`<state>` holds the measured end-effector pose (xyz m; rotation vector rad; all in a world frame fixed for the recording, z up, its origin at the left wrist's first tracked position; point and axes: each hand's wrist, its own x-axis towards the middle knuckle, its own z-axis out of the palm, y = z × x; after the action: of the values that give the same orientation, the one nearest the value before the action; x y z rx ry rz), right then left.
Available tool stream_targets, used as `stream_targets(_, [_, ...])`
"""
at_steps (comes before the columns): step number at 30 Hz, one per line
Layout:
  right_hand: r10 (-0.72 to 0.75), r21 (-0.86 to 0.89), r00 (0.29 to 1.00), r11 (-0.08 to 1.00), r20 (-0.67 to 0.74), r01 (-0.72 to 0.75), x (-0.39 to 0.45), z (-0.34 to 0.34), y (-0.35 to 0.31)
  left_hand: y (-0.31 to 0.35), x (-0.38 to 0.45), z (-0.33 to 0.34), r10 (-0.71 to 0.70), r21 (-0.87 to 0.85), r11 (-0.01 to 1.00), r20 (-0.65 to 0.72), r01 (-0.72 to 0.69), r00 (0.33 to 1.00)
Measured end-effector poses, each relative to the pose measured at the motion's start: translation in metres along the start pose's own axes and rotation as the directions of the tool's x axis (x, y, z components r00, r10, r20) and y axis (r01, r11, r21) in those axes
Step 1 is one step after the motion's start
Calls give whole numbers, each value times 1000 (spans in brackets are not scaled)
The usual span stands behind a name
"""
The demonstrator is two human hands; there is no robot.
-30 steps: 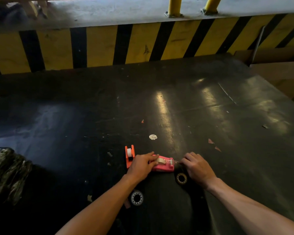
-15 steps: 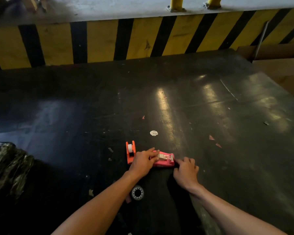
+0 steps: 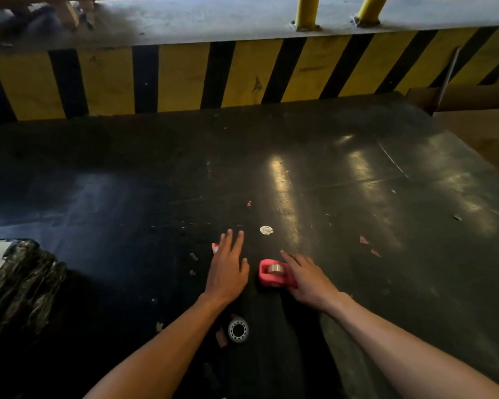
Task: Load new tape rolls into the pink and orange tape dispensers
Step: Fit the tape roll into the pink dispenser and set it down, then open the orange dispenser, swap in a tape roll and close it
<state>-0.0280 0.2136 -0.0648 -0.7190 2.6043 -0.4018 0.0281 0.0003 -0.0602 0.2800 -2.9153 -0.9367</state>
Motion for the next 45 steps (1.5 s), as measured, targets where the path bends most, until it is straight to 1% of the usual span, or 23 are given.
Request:
stream_targets(3, [-18, -78, 1000, 997, -2, 17, 10, -1, -4, -8, 3, -5, -47, -38, 998, -26, 46, 999])
stream_targets(4, [-12, -64, 1000, 998, -11, 11, 13, -1, -5, -9, 3, -6, -36, -35, 999, -40, 35, 999])
stream_targets(6, [46, 23, 997, 999, -60, -45, 20, -3, -9, -11, 3, -6, -32, 37, 999, -85, 36, 996])
stream_targets(7, [108, 97, 990, 990, -96, -98, 25, -5, -12, -14, 3, -6, -71, 81, 994, -99, 79, 993])
stream_targets(9, [254, 227, 957, 949, -138, -219, 35, -11, -17, -21, 3, -7, -228, 124, 964, -80, 237, 970])
stream_targets(11, [336, 265, 931, 920, -144, -291, 47, -15, -19, -29, 3, -7, -338, 123, 933, -16, 338, 941])
stream_targets(13, [384, 257, 912, 904, -144, -341, 56, -18, -22, -34, 2, -7, -350, 98, 934, 42, 345, 936])
stream_targets(16, [441, 237, 888, 884, -132, -404, 66, -21, -27, -39, 2, -6, -350, 45, 937, 79, 347, 933])
stream_targets(22, [487, 206, 866, 864, -109, -460, 65, -20, -32, -39, 3, -8, -341, 49, 940, 82, 338, 936])
stream_targets(23, [474, 157, 865, 878, -164, -451, 61, -21, -35, -39, 3, -8, -335, 49, 942, 81, 332, 939])
stream_targets(24, [428, 105, 866, 903, -258, -416, 57, -21, -39, -39, 3, -9, -328, 48, 945, 77, 325, 942])
stream_targets(25, [346, 71, 866, 936, -360, -345, 53, -21, -44, -39, 3, -9, -319, 43, 948, 71, 317, 945])
stream_targets(26, [252, 71, 868, 967, -428, -246, 50, -20, -50, -39, 2, -9, -304, 36, 953, 62, 302, 951])
stream_targets(27, [171, 116, 885, 984, -432, -134, 48, -17, -57, -38, 1, -8, -281, 29, 960, 57, 279, 958])
stream_targets(28, [118, 211, 918, 977, -378, -39, 45, -14, -66, -36, 0, -7, -251, 23, 968, 60, 250, 966])
stream_targets(29, [96, 334, 957, 943, -272, 0, 43, -10, -75, -33, -2, -5, -220, 19, 976, 69, 219, 973])
stream_targets(30, [88, 443, 982, 896, -165, -6, 42, -3, -81, -30, -4, -4, -195, 17, 981, 87, 194, 977])
stream_targets(32, [136, 621, 991, 777, -3, -105, 39, 8, -91, -23, -11, -3, -168, -8, 985, 144, 171, 975])
stream_targets(34, [186, 740, 976, 641, 110, -206, 36, 18, -93, -17, -17, -3, -144, -49, 986, 206, 158, 968])
stream_targets(37, [211, 830, 967, 507, 142, -233, 36, 29, -90, -13, -25, -5, -92, -158, 978, 242, 133, 966])
stream_targets(41, [307, 903, 942, 355, 133, -243, 27, 24, -91, -8, -32, -7, -65, -319, 937, 240, 141, 969])
stream_targets(43, [329, 924, 934, 295, 142, -244, 23, 25, -89, -5, -35, -5, -52, -370, 918, 248, 144, 967])
stream_targets(45, [349, 929, 926, 273, 146, -250, 19, 27, -84, -1, -36, -3, -49, -421, 893, 257, 157, 965])
